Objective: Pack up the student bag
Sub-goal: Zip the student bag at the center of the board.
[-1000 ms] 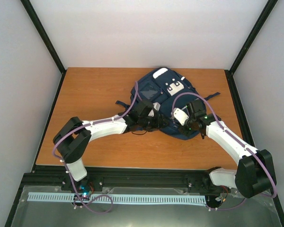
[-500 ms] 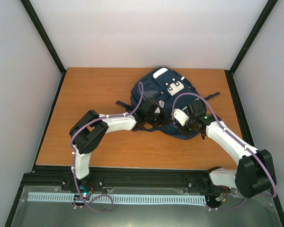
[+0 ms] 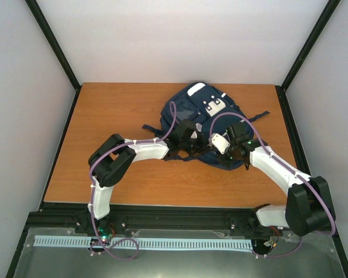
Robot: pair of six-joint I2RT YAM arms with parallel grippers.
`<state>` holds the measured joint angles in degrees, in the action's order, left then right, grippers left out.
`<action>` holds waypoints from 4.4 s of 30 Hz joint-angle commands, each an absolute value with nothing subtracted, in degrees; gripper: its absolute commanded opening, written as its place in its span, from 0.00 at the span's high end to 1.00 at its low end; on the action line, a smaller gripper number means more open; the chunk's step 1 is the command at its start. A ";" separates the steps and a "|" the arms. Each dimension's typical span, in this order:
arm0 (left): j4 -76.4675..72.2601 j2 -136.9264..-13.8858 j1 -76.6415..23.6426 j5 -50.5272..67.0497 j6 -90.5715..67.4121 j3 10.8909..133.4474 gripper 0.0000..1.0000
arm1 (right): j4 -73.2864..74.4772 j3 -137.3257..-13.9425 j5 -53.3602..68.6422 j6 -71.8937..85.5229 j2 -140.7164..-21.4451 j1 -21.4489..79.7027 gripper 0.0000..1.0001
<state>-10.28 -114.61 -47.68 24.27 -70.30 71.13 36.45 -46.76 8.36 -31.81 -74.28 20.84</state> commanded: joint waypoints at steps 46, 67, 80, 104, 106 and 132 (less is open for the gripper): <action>-6.66 -104.69 -46.74 24.83 -60.66 62.32 0.99 | 42.36 -46.47 0.69 -38.60 -73.89 13.25 0.97; 30.68 -80.83 -37.44 14.07 -36.32 51.21 0.99 | 41.01 -50.64 8.36 -44.59 -76.05 10.21 0.97; 21.48 -68.83 -39.40 13.62 -29.38 51.27 0.42 | 41.31 -48.09 13.32 -35.09 -70.77 28.98 0.97; -4.99 -74.13 -62.05 -10.50 0.89 39.53 0.53 | 41.64 -50.51 21.76 -34.11 -75.57 30.42 0.97; -4.65 -76.58 -63.77 -13.78 4.42 41.27 0.53 | 41.89 -50.76 22.68 -34.27 -75.67 29.72 0.97; -6.03 -88.63 -70.14 -27.56 16.24 46.65 0.99 | 38.78 -52.86 15.75 -34.66 -78.77 21.67 0.97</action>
